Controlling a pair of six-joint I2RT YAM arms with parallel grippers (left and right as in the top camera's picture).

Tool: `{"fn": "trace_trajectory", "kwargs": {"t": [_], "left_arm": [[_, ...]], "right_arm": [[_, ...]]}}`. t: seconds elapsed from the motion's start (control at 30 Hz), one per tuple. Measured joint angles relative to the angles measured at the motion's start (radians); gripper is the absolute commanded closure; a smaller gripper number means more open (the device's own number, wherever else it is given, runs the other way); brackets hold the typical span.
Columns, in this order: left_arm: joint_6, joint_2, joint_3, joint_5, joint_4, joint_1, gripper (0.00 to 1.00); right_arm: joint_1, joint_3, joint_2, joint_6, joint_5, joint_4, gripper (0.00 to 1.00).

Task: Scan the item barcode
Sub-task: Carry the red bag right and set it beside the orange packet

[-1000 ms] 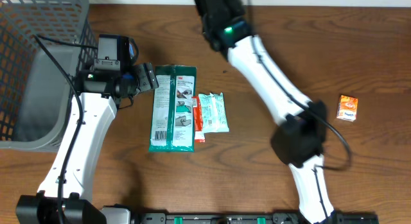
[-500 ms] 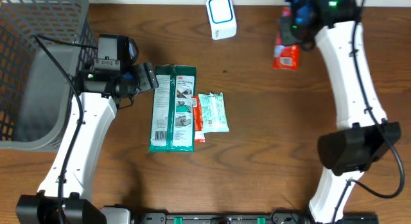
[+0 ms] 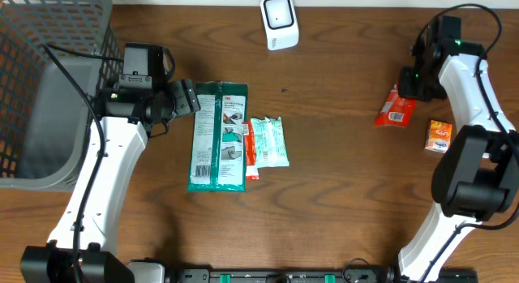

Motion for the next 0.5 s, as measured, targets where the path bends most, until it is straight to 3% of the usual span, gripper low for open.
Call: {"fn": "trace_trajectory", "kwargs": {"t": [0.1,0.13,0.17,0.2,0.23,0.27,0.33,0.5], "left_arm": [[0.000,0.000,0.000,0.000,0.000,0.000,0.16],[0.000,0.000,0.000,0.000,0.000,0.000,0.16],[0.000,0.000,0.000,0.000,0.000,0.000,0.16],[0.000,0.000,0.000,0.000,0.000,0.000,0.16],[0.000,0.000,0.000,0.000,0.000,0.000,0.16],[0.000,0.000,0.000,0.000,0.000,0.000,0.16],[0.000,0.000,0.000,0.000,0.000,0.000,0.16],[0.000,0.000,0.000,0.000,0.000,0.000,0.16]], "right_arm": [[-0.008,-0.032,0.000,-0.021,0.001,0.048,0.99],[-0.008,-0.037,0.000,-0.023,0.002,0.056,0.94],[-0.008,-0.044,0.000,-0.025,0.003,0.068,0.68],[-0.008,-0.046,0.000,-0.026,0.005,0.069,0.59],[-0.008,-0.047,0.000,-0.027,0.010,0.071,0.41],[-0.009,-0.047,0.000,-0.028,0.021,0.071,0.10],[-0.009,-0.048,0.000,-0.031,0.043,0.070,0.01],[-0.034,-0.048,0.000,-0.030,0.063,0.060,0.01]]}}
